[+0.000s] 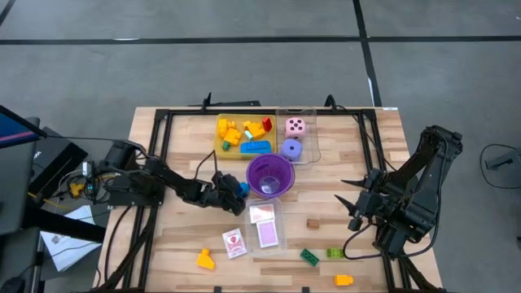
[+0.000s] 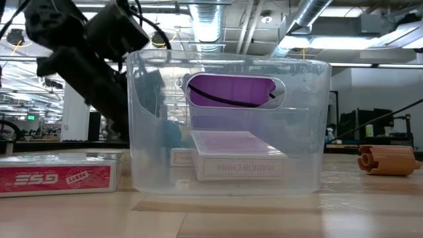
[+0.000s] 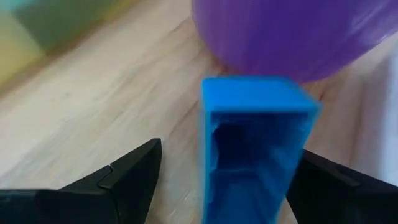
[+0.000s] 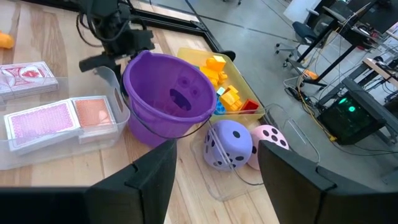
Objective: Pick & Place Toys
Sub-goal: Put the blue game piece into the yellow bin
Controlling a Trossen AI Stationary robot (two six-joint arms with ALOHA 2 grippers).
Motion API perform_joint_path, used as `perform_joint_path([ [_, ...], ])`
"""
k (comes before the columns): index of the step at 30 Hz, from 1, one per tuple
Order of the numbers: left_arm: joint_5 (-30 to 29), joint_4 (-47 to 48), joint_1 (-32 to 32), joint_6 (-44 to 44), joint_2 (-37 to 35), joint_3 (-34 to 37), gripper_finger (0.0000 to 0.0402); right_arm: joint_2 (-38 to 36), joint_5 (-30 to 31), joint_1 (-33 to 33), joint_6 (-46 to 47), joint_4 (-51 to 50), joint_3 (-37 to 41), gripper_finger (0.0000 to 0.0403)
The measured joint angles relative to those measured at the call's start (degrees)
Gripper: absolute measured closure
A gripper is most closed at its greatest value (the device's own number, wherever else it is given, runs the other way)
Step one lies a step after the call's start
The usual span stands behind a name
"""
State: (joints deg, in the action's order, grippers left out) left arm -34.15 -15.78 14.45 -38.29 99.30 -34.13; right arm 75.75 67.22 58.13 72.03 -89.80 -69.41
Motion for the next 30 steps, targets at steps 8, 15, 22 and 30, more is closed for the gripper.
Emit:
perform_joint_path([
  [8,-1.6,-1.1,-0.1,-1.1,1.9,-0.2,0.0105,0.0,-0.1,0.0,0.0,0.0,0.0,0.0184],
  [15,-2.1,-0.3,-0.4,-0.4,1.2,0.0,0.0121,0.0,-0.4,0.0,0.0,-0.1,0.0,0.0184],
  [22,-1.7,-0.3,-0.4,-0.5,1.2,0.0,0.0243,0.0,-0.4,0.0,0.0,0.0,0.0,0.0184],
  [30,0.3,2.0,0.2,-0.3,0.9,-0.2,0.0274,0.0,-0.6,0.0,0.0,0.0,0.0,0.0184],
])
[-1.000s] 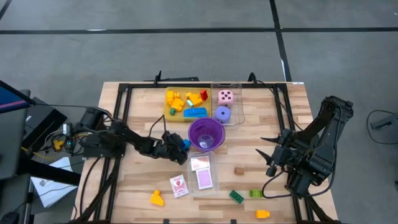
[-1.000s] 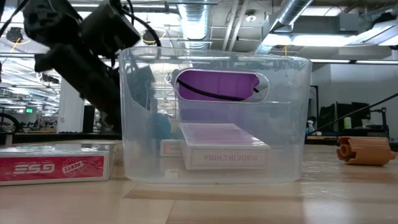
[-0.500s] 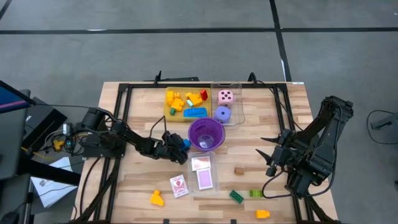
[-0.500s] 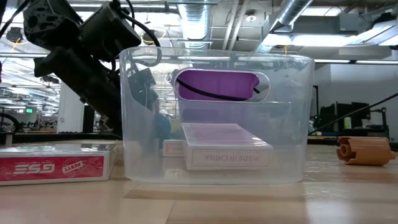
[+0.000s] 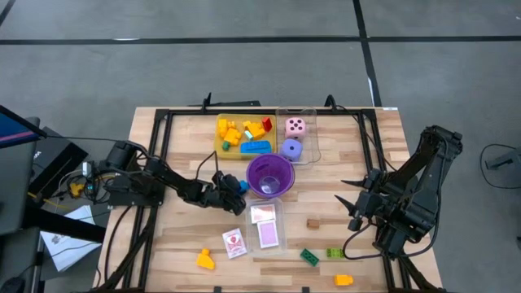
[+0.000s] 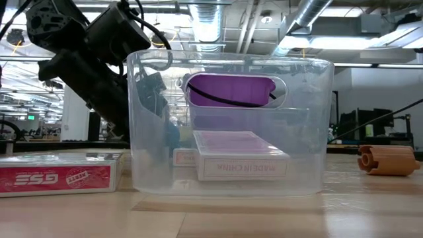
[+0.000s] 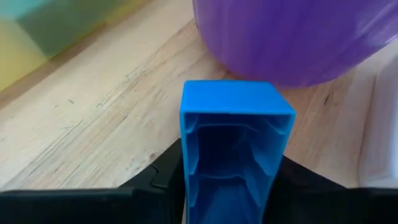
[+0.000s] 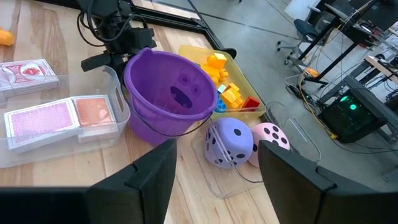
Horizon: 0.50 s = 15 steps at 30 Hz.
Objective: Pick & Place Toys
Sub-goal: Put the blue game piece into the yellow bin
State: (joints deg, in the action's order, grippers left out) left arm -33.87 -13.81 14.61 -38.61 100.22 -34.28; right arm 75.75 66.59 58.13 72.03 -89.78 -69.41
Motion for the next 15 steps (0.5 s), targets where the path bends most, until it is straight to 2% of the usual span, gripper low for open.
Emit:
perform_joint_path([
  [6,1.5,12.1,1.4,-0.7,-6.7,0.2,0.0274,0.0,-0.7,0.0,0.0,0.0,0.0,0.0184],
  [11,3.9,24.8,2.9,-1.0,-18.8,0.8,0.0274,0.0,-0.7,0.0,0.0,0.0,0.0,0.0184],
  [15,6.4,28.4,5.9,-1.0,-28.3,3.8,0.0274,0.0,-0.7,0.0,0.0,0.0,0.0,0.0184],
])
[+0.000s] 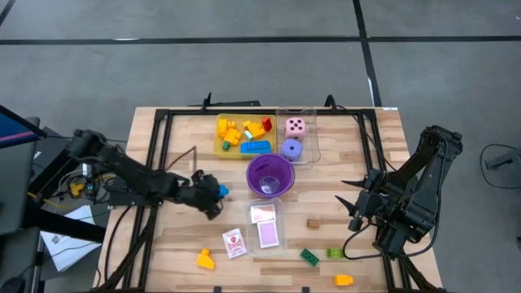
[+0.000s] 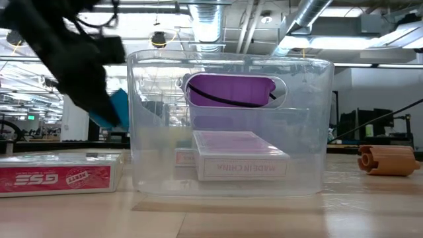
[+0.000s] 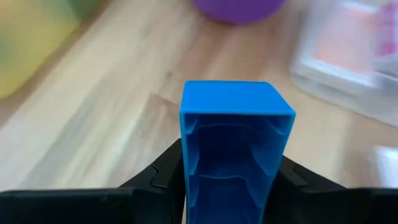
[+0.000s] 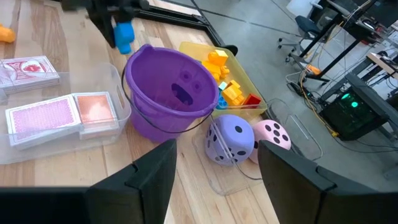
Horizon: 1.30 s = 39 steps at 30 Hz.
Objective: Pick & Place Toys
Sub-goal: Put the blue game piece into the yellow bin
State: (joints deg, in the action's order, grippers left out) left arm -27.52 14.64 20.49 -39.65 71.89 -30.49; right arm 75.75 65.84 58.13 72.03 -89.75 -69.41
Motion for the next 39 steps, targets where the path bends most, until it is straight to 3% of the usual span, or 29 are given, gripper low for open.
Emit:
perform_joint_path([
  [9,-1.2,-3.8,5.4,-4.7,-14.3,10.6,0.0274,0.0,0.0,0.0,0.0,0.0,0.0,0.0184],
  [18,-3.0,-6.2,5.5,-4.3,-15.8,12.0,0.0274,0.0,0.1,0.0,0.0,0.0,0.0,0.0184],
  [23,-8.4,-5.9,3.6,-0.4,-16.1,11.5,0.0274,0.0,0.4,0.0,-0.4,0.0,0.0,0.0184],
  [30,-7.6,-6.2,-12.5,22.5,-20.1,5.1,0.0274,0.0,1.7,0.0,-1.4,-0.2,0.0,0.0184],
  [34,-1.9,-6.2,-25.2,35.7,-22.1,0.2,0.0274,0.0,2.6,0.0,-2.3,-0.3,0.0,0.0184],
  [39,8.6,-10.0,-41.2,44.8,-21.4,-6.2,0.0274,0.0,4.7,0.0,-3.1,-0.3,0.0,0.0184],
])
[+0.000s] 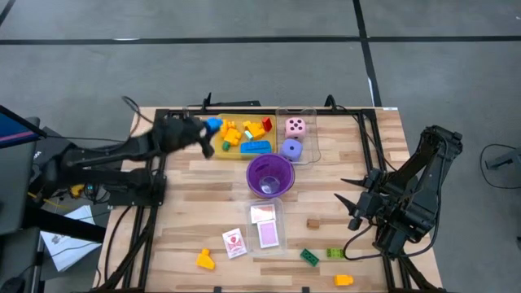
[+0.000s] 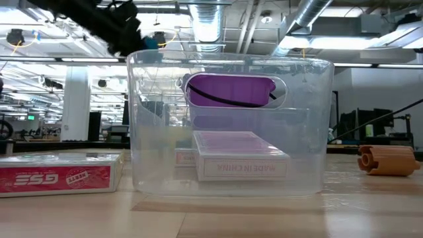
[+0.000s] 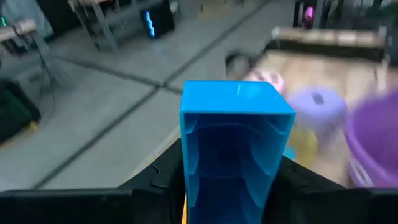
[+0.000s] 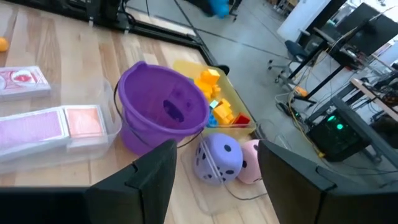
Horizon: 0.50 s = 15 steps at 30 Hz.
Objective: Pick & Place Toys
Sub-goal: Put the blue game piece into the yellow bin
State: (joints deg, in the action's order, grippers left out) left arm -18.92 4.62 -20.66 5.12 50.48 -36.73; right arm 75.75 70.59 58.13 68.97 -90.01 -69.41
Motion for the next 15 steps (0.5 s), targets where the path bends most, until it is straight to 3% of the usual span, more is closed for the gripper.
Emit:
perform_joint_path([
  [7,17.6,-6.4,-15.5,3.6,6.9,-6.6,0.0274,0.0,0.3,0.0,-0.1,0.0,0.0,0.0184],
  [15,27.6,-8.5,-20.3,5.1,18.9,-9.4,0.0274,0.0,0.4,0.0,0.0,0.0,0.0,0.0184],
])
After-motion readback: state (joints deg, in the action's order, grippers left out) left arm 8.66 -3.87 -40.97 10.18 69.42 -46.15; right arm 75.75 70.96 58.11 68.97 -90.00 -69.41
